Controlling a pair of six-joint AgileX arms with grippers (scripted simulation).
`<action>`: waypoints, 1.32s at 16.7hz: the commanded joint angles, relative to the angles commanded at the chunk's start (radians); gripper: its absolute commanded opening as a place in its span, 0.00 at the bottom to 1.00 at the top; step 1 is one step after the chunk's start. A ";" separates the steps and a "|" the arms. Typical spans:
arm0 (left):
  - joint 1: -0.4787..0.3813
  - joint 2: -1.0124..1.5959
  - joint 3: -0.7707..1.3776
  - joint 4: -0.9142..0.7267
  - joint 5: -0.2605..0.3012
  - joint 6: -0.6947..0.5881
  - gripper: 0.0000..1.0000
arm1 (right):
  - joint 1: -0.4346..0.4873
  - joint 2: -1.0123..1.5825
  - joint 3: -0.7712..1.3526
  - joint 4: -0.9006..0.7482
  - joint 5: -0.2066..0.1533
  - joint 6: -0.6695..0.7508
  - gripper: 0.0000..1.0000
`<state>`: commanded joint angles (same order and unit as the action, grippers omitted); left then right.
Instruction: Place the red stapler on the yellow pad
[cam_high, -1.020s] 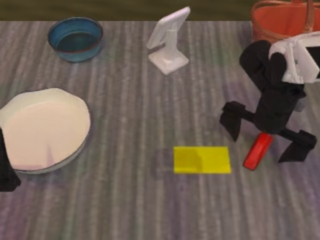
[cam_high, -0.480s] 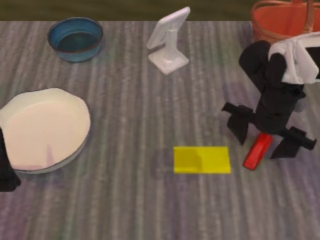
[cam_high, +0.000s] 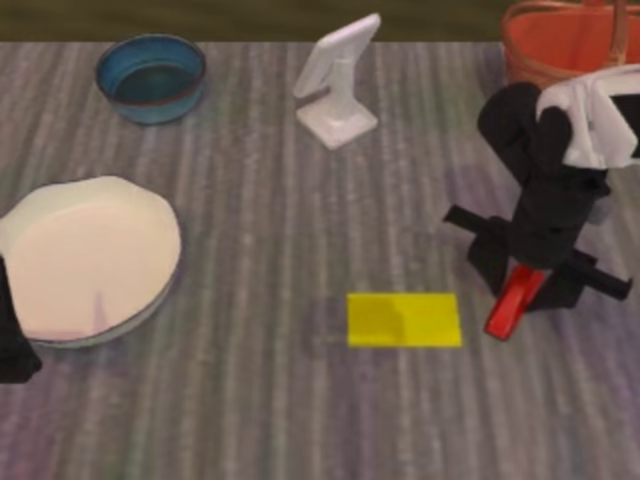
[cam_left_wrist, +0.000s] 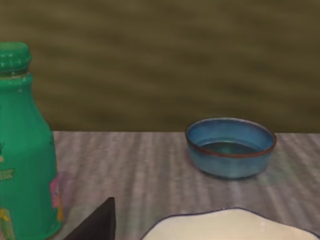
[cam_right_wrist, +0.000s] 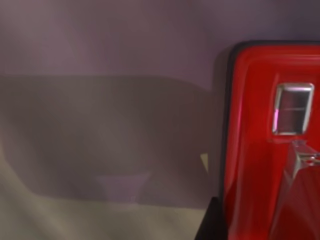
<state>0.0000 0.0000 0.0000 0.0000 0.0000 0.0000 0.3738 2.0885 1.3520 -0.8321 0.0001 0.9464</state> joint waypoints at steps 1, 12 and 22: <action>0.000 0.000 0.000 0.000 0.000 0.000 1.00 | 0.000 0.000 0.000 0.000 0.000 0.000 0.00; 0.000 0.000 0.000 0.000 0.000 0.000 1.00 | 0.001 -0.032 0.076 -0.112 0.000 0.001 0.00; 0.000 0.000 0.000 0.000 0.000 0.000 1.00 | 0.005 -0.122 0.239 -0.359 -0.001 -0.004 0.00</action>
<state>0.0000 0.0000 0.0000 0.0000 0.0000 0.0000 0.3786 1.9664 1.5910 -1.1913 -0.0008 0.9427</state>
